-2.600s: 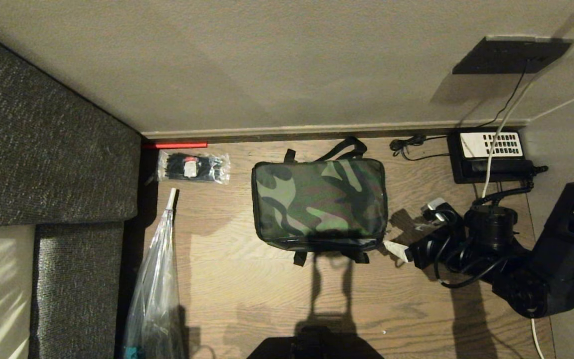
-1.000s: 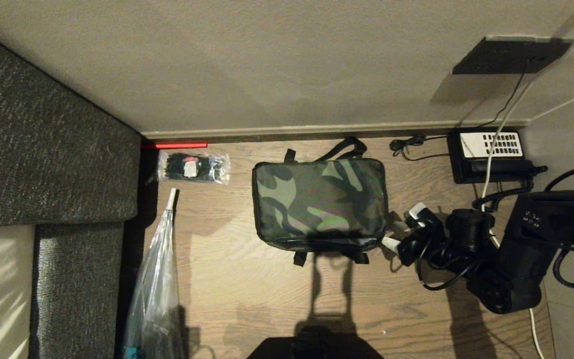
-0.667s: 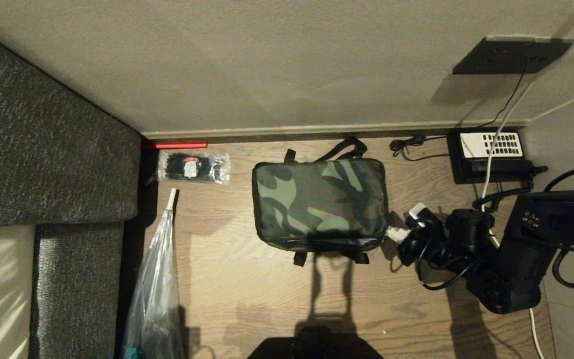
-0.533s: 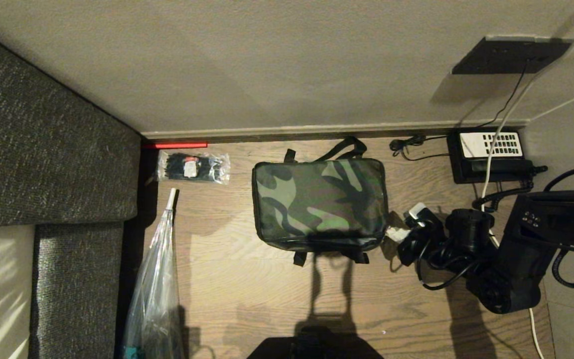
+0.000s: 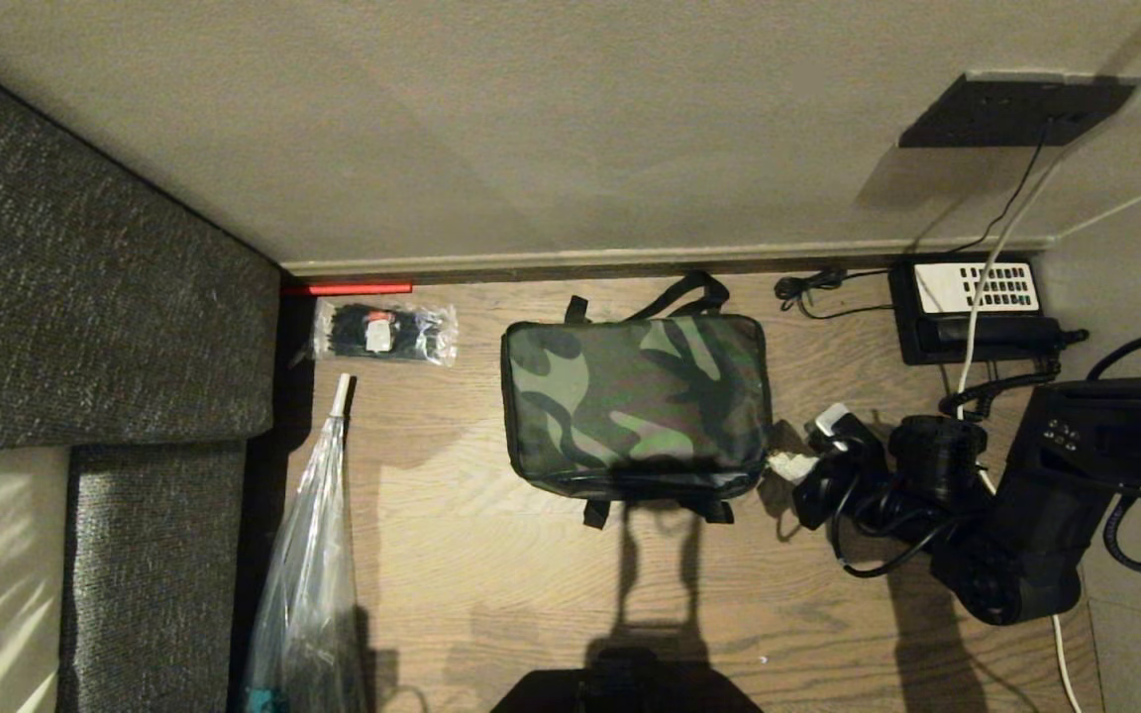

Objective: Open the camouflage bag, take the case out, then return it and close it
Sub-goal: Open the top of the storage box

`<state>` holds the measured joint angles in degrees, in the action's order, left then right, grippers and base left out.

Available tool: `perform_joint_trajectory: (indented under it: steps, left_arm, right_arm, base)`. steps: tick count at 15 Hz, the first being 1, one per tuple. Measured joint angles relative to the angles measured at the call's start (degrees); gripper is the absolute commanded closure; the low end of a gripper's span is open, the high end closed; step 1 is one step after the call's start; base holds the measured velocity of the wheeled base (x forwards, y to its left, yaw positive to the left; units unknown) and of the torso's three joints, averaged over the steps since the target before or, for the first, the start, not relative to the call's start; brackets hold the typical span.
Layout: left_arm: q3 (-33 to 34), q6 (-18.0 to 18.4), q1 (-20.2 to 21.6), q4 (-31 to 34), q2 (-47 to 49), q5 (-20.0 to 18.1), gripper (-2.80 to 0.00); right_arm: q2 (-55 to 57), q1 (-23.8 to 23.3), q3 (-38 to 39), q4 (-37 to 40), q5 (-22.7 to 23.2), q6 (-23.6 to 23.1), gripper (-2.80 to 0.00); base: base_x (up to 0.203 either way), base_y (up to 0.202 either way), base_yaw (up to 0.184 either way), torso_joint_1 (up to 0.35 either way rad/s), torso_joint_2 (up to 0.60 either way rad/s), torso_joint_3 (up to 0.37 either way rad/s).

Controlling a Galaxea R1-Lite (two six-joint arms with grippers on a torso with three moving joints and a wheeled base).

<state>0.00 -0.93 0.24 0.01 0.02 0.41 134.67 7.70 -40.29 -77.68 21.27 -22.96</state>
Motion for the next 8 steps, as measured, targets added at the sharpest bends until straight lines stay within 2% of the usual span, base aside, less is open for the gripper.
perform_joint_trajectory:
  steps: [3,8]
  left_arm:
    - [0.0,0.0,0.0,0.0,0.0,0.0,0.0]
    - [0.0,0.0,0.0,0.0,0.0,0.0,0.0]
  right_arm:
    - [-0.1,0.4,-0.1,0.0,-0.1,-1.4,-2.8]
    - [0.2,0.5,-0.9,0.1,-0.1,-0.9,-2.8]
  base:
    - [0.0,0.0,0.0,0.0,0.0,0.0]
    - [0.0,0.0,0.0,0.0,0.0,0.0]
